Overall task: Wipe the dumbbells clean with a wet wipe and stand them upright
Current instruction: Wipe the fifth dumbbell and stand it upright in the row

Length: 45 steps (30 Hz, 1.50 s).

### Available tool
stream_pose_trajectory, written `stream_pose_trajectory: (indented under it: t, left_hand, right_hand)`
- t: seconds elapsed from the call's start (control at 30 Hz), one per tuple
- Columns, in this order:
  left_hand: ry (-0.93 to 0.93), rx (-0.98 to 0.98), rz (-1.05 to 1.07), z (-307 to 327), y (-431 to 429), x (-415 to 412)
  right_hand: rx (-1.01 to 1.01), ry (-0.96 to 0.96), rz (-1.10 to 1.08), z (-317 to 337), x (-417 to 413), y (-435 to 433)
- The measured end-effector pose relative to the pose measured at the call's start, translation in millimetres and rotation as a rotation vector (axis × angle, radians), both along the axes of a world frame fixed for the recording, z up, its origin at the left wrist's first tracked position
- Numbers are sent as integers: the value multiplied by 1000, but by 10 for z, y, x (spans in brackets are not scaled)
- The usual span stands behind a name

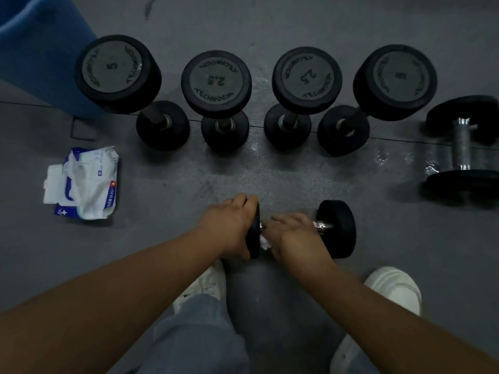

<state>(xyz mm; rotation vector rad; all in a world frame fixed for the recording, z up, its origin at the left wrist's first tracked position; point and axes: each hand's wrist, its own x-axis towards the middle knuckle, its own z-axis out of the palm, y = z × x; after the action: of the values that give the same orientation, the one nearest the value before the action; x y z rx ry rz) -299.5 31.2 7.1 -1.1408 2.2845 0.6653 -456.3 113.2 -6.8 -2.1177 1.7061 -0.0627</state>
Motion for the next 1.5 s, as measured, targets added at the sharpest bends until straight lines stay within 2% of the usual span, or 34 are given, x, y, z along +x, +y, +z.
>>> stream_pose_trajectory:
  t: [0.03,0.13,0.17,0.27,0.37,0.5,0.63,0.77,0.9,1.07,1.13,1.27,1.33,1.4,1.47,1.5]
  left_hand:
    - [5,-2,1,0,-8,-1]
    - [-5,-8,2,17,-17,9]
    - [-11,-4,4,20,-8,7]
    - [-6,-10,2,15,10,10]
    - [3,-13,-2,29,2,15]
    - [26,-11,12,-9,1,10]
    - [19,-6,4,-11,9,11]
    - [12,-16,3,31,-15,-2]
    - [10,-8,0,26,3,4]
    - [-8,13,-18,61,-59,-21]
    - [-26,9,-19,88,-86,-27]
    - [-15,25,6,45,-5,-10]
    - [-10,16,2,35,0,6]
    - [-15,19,3,30,-7,9]
    - [-2,-7,11,5,1,11]
    - [4,-17,13,-4,7,9]
  right_hand:
    - [-40,-45,-114,-20,8,91]
    - [37,-259,-589,79,128,199]
    - [55,-350,-630,105,145,183]
    - [86,-459,-609,121,96,-57]
    - [119,-357,-589,65,79,-231]
    - [185,-396,-517,102,321,104]
    - [309,-339,-384,-7,267,168]
    - [291,-116,-407,3,172,-188]
    - [298,-245,-490,86,281,97]
    - [324,-199,-461,-96,166,-169]
    - [363,-312,-570,-92,192,-191]
    - [206,-772,-1111,73,425,93]
    - [324,-1007,-1428,45,604,286]
    - [552,-1252,-1797,-68,615,276]
    - [686,-1518,-1998,-117,522,127]
    - [713,-1621,-2024,-71,491,60]
